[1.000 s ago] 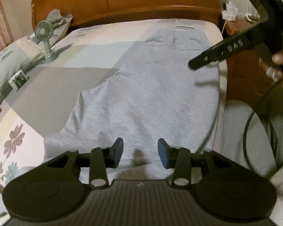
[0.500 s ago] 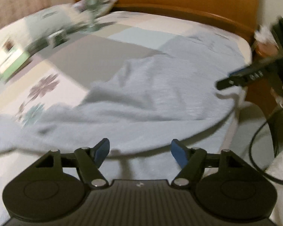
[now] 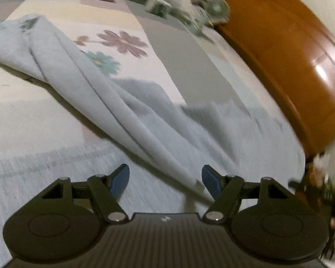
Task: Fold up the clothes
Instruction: 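Move the open left gripper to a sweatpants leg cuff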
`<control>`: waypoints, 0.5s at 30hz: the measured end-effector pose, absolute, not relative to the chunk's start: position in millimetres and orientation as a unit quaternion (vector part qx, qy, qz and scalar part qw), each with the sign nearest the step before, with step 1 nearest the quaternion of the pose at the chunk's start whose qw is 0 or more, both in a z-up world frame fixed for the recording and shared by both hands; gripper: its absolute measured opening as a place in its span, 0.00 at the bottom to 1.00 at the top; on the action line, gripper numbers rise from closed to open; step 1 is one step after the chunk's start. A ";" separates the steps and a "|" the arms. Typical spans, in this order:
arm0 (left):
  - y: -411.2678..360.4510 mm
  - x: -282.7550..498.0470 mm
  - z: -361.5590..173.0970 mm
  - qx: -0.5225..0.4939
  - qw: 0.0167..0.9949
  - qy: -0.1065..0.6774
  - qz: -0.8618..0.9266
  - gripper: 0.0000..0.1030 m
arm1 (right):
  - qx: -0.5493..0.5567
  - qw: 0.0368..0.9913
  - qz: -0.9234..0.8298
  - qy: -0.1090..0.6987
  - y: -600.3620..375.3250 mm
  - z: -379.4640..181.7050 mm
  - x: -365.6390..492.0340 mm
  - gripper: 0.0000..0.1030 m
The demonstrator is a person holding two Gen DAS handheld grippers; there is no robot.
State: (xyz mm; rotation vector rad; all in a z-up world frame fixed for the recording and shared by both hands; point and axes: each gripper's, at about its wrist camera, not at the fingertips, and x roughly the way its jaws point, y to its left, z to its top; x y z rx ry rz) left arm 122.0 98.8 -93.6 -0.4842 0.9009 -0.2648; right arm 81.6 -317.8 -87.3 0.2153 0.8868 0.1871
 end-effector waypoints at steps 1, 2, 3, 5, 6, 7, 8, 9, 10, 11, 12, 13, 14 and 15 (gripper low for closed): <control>105.1 125.6 -94.9 -0.244 0.863 0.425 -0.123 0.70 | 0.105 0.893 0.088 0.429 -317.2 -87.8 82.1 0.87; 110.6 129.3 -96.1 -0.260 0.861 0.420 -0.124 0.71 | 0.106 0.892 0.087 0.431 -316.4 -88.5 82.9 0.87; 116.7 133.1 -97.8 -0.278 0.857 0.416 -0.125 0.71 | 0.106 0.891 0.086 0.432 -315.7 -89.2 83.7 0.87; 127.7 140.7 -101.6 -0.313 0.849 0.408 -0.124 0.71 | 0.105 0.890 0.085 0.435 -314.2 -90.8 84.4 0.87; 132.4 143.8 -102.5 -0.323 0.849 0.402 -0.116 0.71 | 0.104 0.890 0.084 0.437 -313.4 -91.5 84.7 0.88; 137.0 147.1 -103.9 -0.332 0.848 0.398 -0.109 0.71 | 0.103 0.889 0.083 0.438 -312.6 -92.1 85.0 0.88; 141.5 150.9 -106.2 -0.341 0.847 0.394 -0.102 0.70 | 0.103 0.889 0.082 0.438 -312.1 -92.4 85.3 0.88; 146.0 154.7 -108.5 -0.350 0.846 0.391 -0.096 0.70 | 0.102 0.889 0.082 0.439 -311.6 -92.6 85.6 0.88; 150.5 158.4 -110.9 -0.361 0.843 0.388 -0.091 0.70 | 0.101 0.889 0.082 0.439 -311.2 -92.6 86.0 0.88; 155.1 161.9 -113.2 -0.376 0.839 0.383 -0.089 0.70 | 0.100 0.889 0.082 0.440 -311.1 -92.7 86.4 0.88; 159.4 165.9 -115.5 -0.389 0.836 0.378 -0.086 0.70 | 0.100 0.889 0.081 0.440 -310.9 -92.9 86.8 0.88; 162.9 169.8 -118.1 -0.397 0.834 0.373 -0.084 0.70 | 0.100 0.888 0.081 0.441 -310.8 -93.2 87.2 0.88; 165.7 173.7 -120.6 -0.405 0.832 0.368 -0.084 0.70 | 0.100 0.888 0.081 0.441 -310.8 -93.4 87.5 0.88; 167.9 177.6 -123.1 -0.414 0.830 0.364 -0.082 0.70 | 0.100 0.888 0.081 0.441 -310.7 -93.6 87.8 0.88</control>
